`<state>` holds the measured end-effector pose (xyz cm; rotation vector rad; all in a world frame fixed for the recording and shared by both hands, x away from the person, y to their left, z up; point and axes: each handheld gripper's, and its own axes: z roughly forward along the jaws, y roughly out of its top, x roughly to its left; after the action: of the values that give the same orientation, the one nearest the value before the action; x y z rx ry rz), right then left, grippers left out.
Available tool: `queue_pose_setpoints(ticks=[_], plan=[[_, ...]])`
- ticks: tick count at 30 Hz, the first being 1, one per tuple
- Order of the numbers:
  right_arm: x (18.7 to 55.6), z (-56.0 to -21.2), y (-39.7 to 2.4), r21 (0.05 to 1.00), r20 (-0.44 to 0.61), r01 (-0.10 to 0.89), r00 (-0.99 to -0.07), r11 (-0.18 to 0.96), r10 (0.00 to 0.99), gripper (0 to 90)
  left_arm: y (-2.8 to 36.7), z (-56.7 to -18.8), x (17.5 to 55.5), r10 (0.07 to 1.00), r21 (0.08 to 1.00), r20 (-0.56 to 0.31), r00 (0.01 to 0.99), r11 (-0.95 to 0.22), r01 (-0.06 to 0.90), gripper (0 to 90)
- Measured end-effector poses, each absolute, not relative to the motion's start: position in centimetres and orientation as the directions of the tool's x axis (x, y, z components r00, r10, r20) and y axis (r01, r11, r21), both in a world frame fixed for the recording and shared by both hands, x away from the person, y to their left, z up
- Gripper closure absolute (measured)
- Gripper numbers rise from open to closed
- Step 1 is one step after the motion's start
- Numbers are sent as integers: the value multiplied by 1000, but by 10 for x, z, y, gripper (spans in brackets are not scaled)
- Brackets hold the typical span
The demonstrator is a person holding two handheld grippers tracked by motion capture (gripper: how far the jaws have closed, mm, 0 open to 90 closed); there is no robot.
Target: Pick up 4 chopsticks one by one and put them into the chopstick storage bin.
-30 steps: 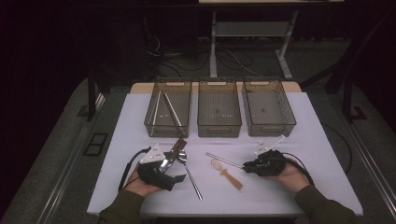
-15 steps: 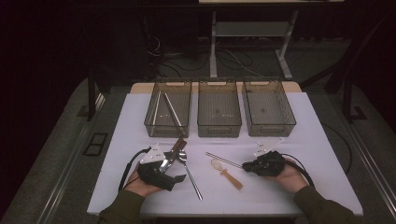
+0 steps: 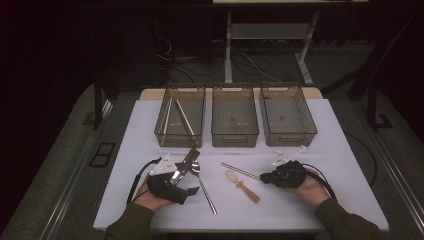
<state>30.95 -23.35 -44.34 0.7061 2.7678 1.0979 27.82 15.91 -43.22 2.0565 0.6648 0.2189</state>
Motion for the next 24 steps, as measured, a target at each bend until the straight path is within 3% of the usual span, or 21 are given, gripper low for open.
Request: queue_pose_setpoints(ticks=[24], plan=[[309, -399, -256, 803, 122, 360, -880, 476, 459, 859, 159, -433, 278, 538, 827, -103, 836, -421, 373, 14]])
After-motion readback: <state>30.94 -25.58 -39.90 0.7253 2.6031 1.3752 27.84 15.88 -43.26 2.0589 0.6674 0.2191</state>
